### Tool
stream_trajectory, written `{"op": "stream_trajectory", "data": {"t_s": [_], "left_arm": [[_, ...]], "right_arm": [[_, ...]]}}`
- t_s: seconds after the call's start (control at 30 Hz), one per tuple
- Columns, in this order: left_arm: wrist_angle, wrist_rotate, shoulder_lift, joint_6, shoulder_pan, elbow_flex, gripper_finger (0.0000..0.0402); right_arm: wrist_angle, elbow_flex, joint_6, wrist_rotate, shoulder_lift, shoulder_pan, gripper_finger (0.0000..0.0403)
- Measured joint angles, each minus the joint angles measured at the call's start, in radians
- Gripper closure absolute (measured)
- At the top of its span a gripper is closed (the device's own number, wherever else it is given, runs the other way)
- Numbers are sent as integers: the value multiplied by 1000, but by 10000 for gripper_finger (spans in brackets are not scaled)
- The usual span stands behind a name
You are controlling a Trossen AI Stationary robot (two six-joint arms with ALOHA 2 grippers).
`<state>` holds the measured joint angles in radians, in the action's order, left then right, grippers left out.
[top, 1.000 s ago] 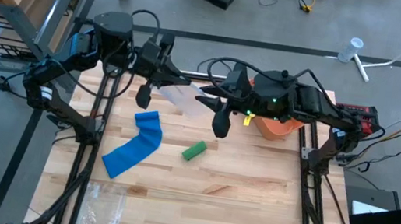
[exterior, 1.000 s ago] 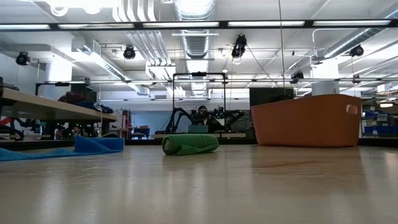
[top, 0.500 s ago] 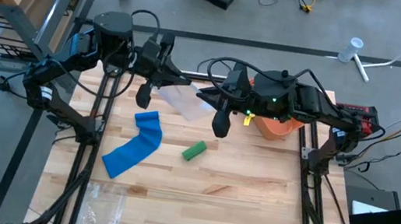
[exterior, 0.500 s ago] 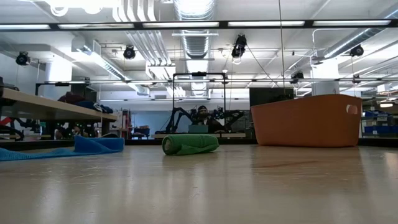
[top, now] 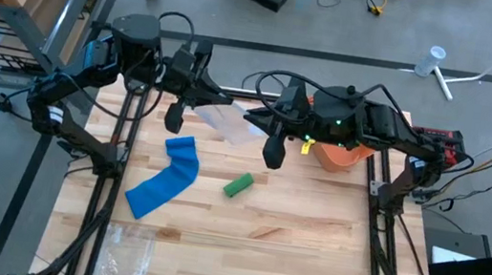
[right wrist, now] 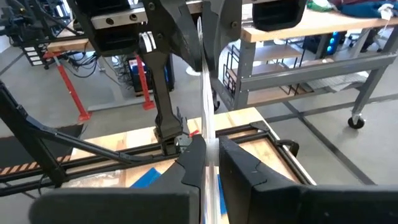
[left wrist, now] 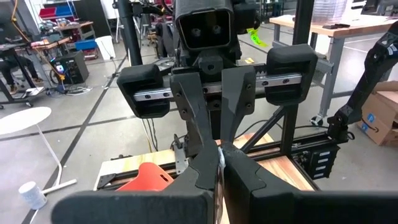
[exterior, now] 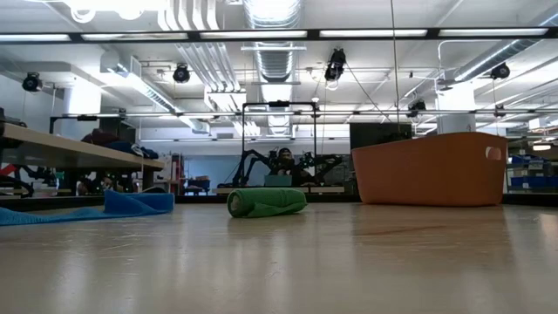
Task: Roll bandage
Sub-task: Open the right transparent zip bag
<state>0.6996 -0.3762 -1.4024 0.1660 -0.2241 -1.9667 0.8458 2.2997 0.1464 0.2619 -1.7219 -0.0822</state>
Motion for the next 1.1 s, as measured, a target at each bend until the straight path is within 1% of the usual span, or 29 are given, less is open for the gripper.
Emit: {"op": "stream_trajectory", "data": {"t_s": [0.2, 0.4, 0.6, 0.77, 0.87, 1.1], "left_arm": [[7, 0, 6, 0, 0, 0, 400], [7, 0, 25, 3, 0, 0, 400], [9, 0, 34, 8, 0, 0, 400], [11, 0, 36, 9, 0, 0, 400], [4, 0, 38, 9, 0, 0, 400], [9, 0, 42, 9, 0, -2, 400]], "right_arm": [[50, 0, 25, -1, 8, 0, 376], [159, 11, 70, -11, 17, 0, 370], [226, 18, 92, -87, 22, 0, 377], [269, 18, 93, -166, 28, -2, 368], [326, 16, 105, -179, 28, -5, 364], [337, 16, 134, -176, 36, -5, 358]]}}
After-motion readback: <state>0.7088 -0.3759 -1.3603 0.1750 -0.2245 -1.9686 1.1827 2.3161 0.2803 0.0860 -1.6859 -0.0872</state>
